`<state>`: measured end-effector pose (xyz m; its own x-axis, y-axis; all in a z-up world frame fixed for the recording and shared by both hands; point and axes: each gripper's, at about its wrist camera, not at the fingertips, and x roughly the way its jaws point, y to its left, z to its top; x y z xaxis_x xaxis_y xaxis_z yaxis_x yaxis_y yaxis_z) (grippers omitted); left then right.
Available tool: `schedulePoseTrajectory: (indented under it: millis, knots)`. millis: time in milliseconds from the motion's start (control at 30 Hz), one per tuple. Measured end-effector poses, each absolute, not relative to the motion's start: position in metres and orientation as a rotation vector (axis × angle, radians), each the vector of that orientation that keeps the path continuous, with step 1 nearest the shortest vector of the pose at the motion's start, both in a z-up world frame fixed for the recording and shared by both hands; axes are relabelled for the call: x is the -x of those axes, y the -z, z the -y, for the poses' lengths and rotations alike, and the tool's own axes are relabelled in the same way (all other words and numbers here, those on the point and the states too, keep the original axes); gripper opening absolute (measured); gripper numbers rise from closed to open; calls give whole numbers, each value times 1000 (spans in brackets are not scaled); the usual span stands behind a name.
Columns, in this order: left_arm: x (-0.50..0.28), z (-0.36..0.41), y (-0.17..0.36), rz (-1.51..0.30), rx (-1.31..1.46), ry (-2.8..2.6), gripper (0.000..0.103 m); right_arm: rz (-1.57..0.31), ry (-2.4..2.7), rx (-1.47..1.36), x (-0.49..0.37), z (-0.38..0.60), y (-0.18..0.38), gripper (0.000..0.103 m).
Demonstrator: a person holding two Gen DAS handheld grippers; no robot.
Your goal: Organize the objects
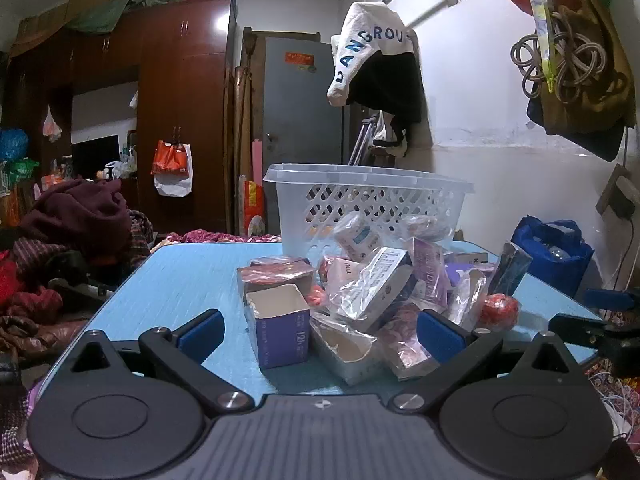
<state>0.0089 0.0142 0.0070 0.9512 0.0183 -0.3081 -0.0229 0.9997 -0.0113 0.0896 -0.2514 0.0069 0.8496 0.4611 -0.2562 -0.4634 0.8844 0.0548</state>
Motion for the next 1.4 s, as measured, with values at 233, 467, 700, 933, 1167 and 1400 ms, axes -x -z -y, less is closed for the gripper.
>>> schedulePoseTrajectory:
  millis: [233, 467, 700, 933, 1167, 1400]
  knots:
    - [-9, -13, -6, -315, 22, -17, 103, -278, -453, 42, -90, 244, -8, 103]
    - [-7, -11, -6, -308, 9, -16, 103, -277, -441, 43, -89, 247, -9, 103]
    - [-7, -13, -4, -315, 10, -15, 103, -282, -439, 46, -90, 249, -8, 103]
    - [-6, -13, -5, -312, 13, -11, 103, -285, -448, 53, -91, 247, -7, 103]
    - [-7, -15, -4, -318, 11, -13, 103, -285, -446, 54, -91, 248, -6, 103]
    - [-8, -16, -4, -318, 14, -20, 103, -287, -441, 59, -91, 248, -6, 103]
